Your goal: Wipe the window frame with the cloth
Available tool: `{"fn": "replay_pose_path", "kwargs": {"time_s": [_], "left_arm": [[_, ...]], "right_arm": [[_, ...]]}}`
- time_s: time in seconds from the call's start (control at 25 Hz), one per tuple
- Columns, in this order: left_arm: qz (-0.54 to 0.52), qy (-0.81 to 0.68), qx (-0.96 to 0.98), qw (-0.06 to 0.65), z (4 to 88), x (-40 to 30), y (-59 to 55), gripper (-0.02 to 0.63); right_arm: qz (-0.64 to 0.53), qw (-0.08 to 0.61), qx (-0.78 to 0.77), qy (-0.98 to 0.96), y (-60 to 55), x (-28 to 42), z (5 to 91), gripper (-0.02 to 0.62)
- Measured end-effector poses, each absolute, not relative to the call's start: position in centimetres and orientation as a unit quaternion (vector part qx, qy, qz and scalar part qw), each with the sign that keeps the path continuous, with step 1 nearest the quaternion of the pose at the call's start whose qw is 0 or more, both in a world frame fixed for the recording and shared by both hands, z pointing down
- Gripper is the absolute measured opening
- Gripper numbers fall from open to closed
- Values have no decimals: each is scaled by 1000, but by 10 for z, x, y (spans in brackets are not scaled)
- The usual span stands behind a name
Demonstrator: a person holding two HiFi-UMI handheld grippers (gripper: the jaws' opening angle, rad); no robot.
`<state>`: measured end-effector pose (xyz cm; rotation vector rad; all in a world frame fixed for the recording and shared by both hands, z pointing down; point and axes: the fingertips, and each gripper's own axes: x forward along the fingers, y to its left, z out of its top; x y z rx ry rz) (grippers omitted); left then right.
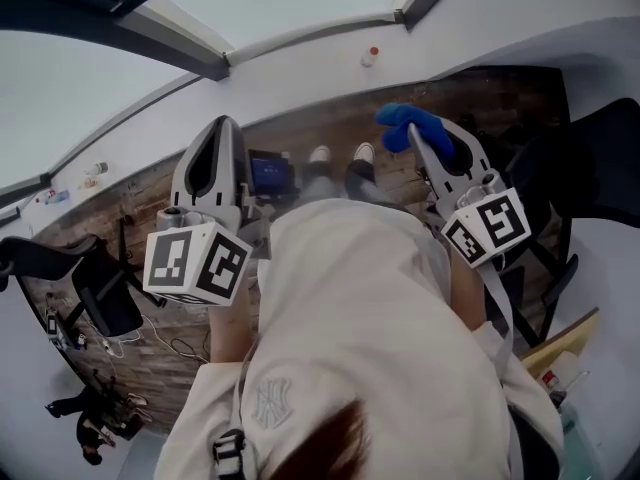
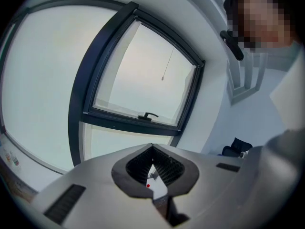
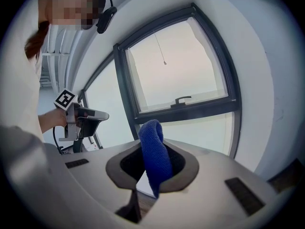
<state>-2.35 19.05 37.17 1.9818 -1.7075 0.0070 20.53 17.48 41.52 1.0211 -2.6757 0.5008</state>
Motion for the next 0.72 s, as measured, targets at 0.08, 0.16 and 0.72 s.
{"fn": "replay_pose_path", "kwargs": {"time_s": [0.08,0.16,0.72], "left_arm": [[15,-617,745,253,371,-27,190,5],[25,-608,755,243,370,-32,189,6],[18,-579,785,221,365,-67,190,5]], "right_arm": [[172,113,354,-912,180,192,413,43],[170,109,356,-913,183,177,411,43],[141,94,375,-912,195,128,408,43]]}}
